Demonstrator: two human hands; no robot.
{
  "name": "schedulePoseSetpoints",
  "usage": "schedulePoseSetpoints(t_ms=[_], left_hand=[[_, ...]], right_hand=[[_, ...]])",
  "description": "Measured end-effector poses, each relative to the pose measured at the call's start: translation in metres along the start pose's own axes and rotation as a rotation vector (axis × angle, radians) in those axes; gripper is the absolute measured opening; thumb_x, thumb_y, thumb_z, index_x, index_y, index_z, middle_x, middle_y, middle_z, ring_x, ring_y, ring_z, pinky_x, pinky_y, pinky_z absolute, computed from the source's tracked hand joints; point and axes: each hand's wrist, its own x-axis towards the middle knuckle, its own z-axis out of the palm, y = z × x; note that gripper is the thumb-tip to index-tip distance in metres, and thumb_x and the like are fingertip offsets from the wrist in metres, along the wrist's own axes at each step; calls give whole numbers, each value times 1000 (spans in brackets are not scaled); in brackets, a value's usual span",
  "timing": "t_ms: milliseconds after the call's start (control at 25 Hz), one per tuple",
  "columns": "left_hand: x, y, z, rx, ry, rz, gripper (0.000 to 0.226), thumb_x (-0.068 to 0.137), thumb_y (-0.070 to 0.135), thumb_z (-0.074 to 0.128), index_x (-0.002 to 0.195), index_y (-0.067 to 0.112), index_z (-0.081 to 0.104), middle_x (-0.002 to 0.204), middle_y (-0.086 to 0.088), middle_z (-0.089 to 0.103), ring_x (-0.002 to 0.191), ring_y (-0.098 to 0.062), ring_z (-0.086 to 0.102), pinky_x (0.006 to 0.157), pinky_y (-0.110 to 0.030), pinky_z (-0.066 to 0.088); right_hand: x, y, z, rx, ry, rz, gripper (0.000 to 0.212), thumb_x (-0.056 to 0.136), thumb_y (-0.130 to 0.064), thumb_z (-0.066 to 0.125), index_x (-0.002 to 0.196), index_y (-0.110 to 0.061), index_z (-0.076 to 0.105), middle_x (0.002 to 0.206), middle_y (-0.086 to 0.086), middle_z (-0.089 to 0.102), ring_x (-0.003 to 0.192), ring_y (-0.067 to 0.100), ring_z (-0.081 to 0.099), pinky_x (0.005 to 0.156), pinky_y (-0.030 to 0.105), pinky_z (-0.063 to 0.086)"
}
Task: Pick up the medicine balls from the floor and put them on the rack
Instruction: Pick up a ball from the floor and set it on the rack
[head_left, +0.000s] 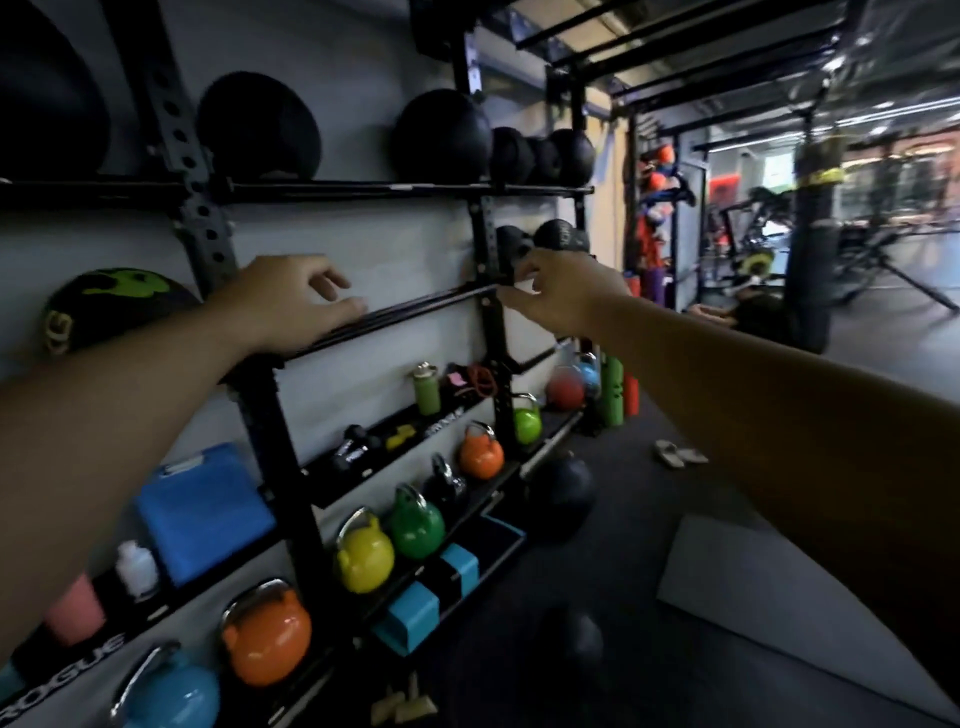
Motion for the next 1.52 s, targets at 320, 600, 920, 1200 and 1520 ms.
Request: schedulePoseSetpoints(t_ms=[320, 600, 920, 1200, 1520], left_hand=[[-116, 68, 69, -181, -199, 98, 50, 74, 75, 69, 106, 36, 70, 104, 12, 75, 97, -22, 69, 87, -37, 53], [-140, 119, 104, -233, -285, 73, 34, 89, 64, 75, 113, 40, 69, 102, 21, 66, 97, -11, 65, 66, -27, 46], [-91, 167, 218, -169, -398, 26, 39, 89, 60, 78, 115, 33, 69, 103, 16, 67, 104, -19, 65, 85, -34, 46], [-50, 156, 299, -172, -397, -146, 39, 86, 61, 79, 114, 35, 71, 112, 10, 74, 107, -21, 69, 98, -44, 57], [26, 82, 429, -127, -524, -199, 51, 75, 81, 65, 114, 47, 63, 109, 24, 63, 101, -11, 62, 84, -36, 51]], right_hand=[[-194, 23, -7, -80, -165, 236, 53, 86, -77, 54, 119, -36, 63, 104, -3, 66, 107, 28, 66, 74, 35, 42], [-247, 77, -32, -97, -213, 283, 63, 84, -83, 51, 123, -35, 61, 112, 0, 71, 100, 25, 68, 84, 43, 57], [-212, 204, 32, -73, -305, 277, 58, 82, -80, 51, 124, -41, 59, 117, -2, 70, 101, 24, 68, 84, 43, 58], [-151, 284, 102, -21, -416, 185, 44, 82, -84, 46, 105, -47, 51, 93, -7, 55, 82, 19, 51, 63, 34, 39], [-79, 343, 239, -61, -549, 199, 52, 86, -75, 51, 120, -36, 59, 122, 1, 62, 111, 28, 57, 79, 40, 42]])
